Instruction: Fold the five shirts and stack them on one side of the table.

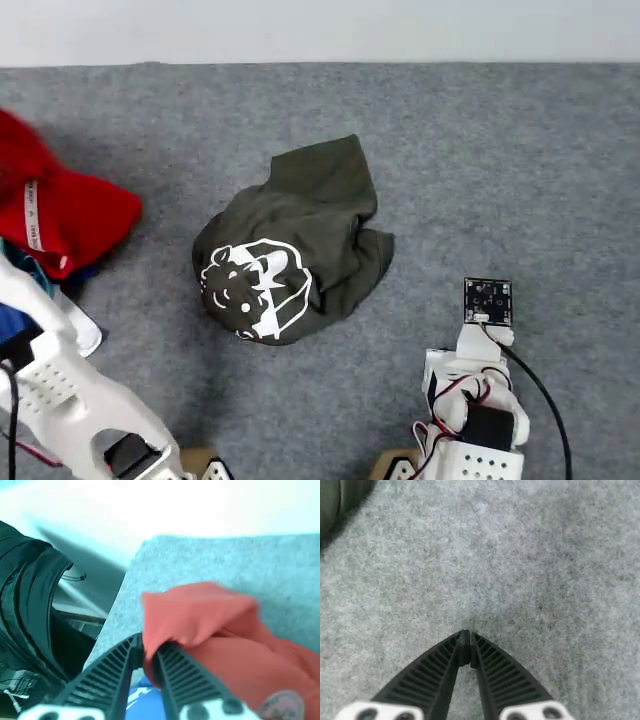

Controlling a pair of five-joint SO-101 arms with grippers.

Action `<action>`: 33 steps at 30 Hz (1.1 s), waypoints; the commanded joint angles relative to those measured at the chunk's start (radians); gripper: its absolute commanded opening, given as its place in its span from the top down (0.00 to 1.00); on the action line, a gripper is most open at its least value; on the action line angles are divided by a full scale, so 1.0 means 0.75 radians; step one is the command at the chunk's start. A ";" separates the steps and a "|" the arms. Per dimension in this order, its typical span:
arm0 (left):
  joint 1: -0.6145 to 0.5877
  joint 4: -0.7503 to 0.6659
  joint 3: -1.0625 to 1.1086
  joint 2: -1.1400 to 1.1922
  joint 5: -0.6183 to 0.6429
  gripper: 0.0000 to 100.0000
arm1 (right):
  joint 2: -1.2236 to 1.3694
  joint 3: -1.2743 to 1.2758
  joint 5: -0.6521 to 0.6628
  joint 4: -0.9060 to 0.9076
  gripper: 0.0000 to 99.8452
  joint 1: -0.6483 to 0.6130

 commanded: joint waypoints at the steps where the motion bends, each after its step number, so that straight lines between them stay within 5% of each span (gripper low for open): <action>1: -0.010 -0.047 0.069 -0.090 -0.106 0.89 | -0.011 0.020 0.014 0.009 0.99 -0.001; 7: -0.035 -0.045 0.136 -0.104 -0.115 0.74 | -0.011 0.020 0.014 0.009 0.99 -0.001; 13: 0.018 0.004 0.130 -0.106 -0.164 0.74 | -0.011 0.020 0.014 0.009 0.99 -0.001; 19: 0.192 0.338 0.024 -0.106 -0.180 0.74 | -0.011 0.020 0.014 0.009 0.99 -0.001; 29: 0.428 0.329 0.019 -0.135 -0.068 0.74 | -0.011 0.020 0.014 0.009 0.99 -0.001; 33: 0.532 0.329 0.224 -0.305 -0.037 0.74 | -0.011 0.020 0.014 0.009 0.99 -0.001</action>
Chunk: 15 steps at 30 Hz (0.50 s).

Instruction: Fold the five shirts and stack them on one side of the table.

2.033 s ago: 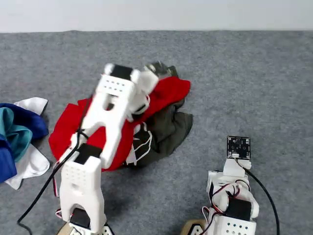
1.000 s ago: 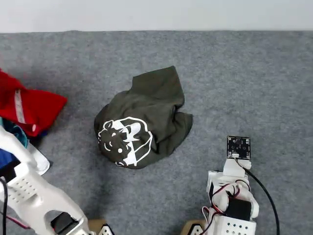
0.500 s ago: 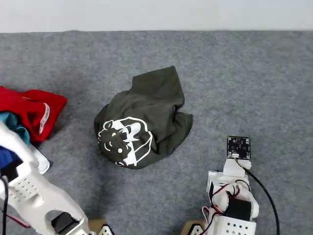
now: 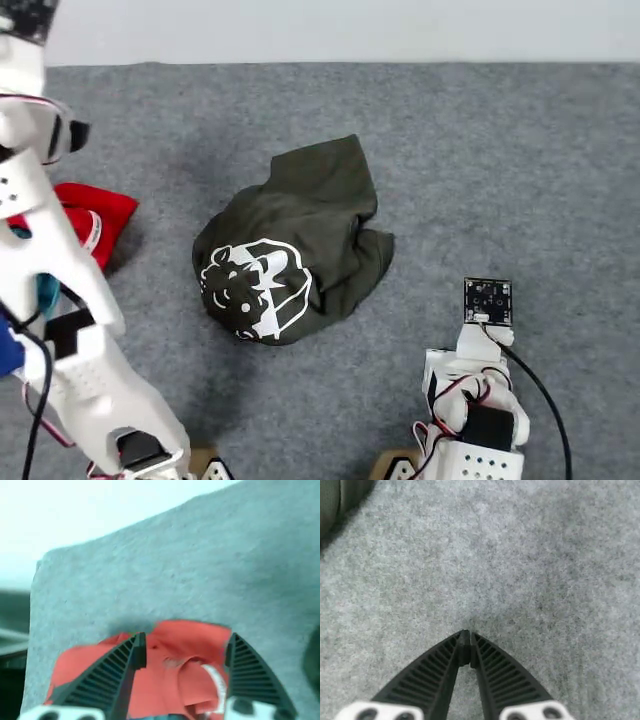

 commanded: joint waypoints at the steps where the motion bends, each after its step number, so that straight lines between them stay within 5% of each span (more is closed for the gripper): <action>1: 0.100 0.039 0.193 -0.241 0.020 0.74 | -0.011 0.020 0.014 0.009 0.99 -0.001; 10: 0.438 0.033 1.130 -0.792 0.198 0.74 | -0.011 0.020 0.014 0.009 0.99 -0.001; 15: 0.741 -0.012 1.519 -0.827 0.317 0.74 | -0.011 0.020 0.014 0.009 0.99 -0.001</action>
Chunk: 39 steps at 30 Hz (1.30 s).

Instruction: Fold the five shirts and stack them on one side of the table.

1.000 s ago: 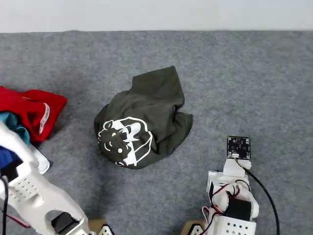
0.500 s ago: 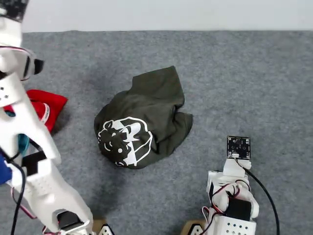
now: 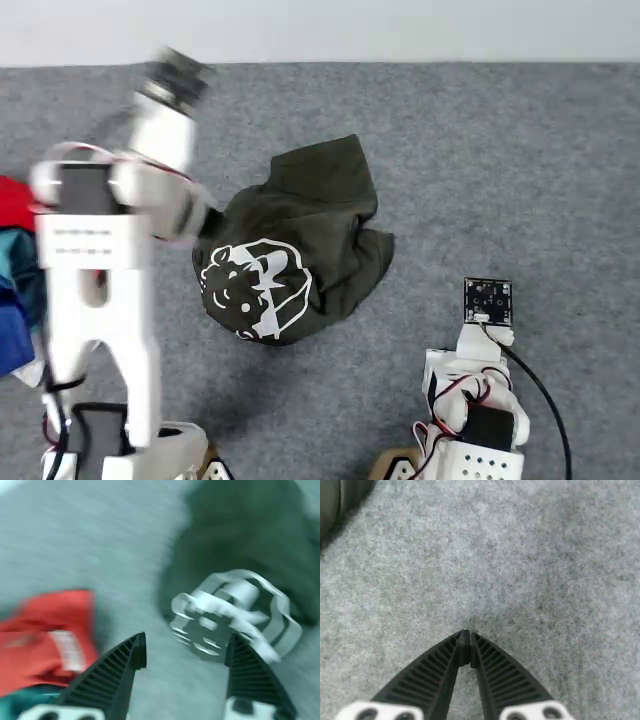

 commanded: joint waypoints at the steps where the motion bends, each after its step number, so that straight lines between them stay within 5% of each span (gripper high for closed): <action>1: 0.219 -0.035 0.224 -0.043 0.063 0.74 | -0.011 0.020 0.014 0.009 0.99 -0.001; 11: 0.577 -0.284 0.400 0.274 0.149 0.74 | -0.011 0.020 0.014 0.009 0.99 -0.001; 19: 0.608 -0.464 0.343 0.704 0.205 0.73 | -0.011 0.020 0.014 0.009 0.99 -0.001; 23: 0.608 -0.462 0.294 0.802 0.186 0.82 | -0.011 0.020 0.014 0.009 0.99 -0.001; 27: 0.608 -0.405 0.218 0.751 0.068 1.00 | -0.011 0.020 0.014 0.009 0.99 -0.003; 39: 0.450 -0.151 0.105 0.018 0.065 1.00 | -0.011 0.020 0.014 0.009 0.99 -0.003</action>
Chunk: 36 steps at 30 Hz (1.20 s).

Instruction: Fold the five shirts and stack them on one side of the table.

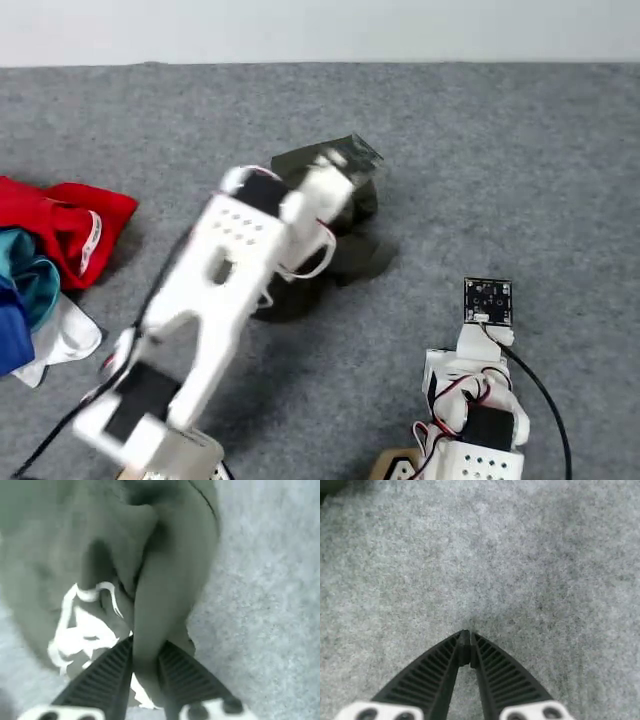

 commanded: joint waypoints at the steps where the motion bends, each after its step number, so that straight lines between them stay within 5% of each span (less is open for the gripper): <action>1: -0.078 0.084 -0.048 -0.268 -0.010 1.00 | -0.011 0.020 0.016 0.009 0.99 -0.003; 15: -0.589 0.194 -0.054 -0.374 -0.016 1.00 | -0.011 0.018 0.029 0.007 0.99 -0.003; 24: -0.878 -0.006 0.038 -0.372 -0.016 0.99 | -0.011 -0.125 0.450 -0.212 0.99 -0.005; 30: -1.017 -0.025 0.107 -0.372 -0.012 0.82 | -0.011 -0.135 0.456 -0.345 0.99 -0.042; 36: -1.023 -0.016 0.077 -0.383 -0.020 0.77 | -0.009 -0.153 0.456 -0.345 0.99 -0.077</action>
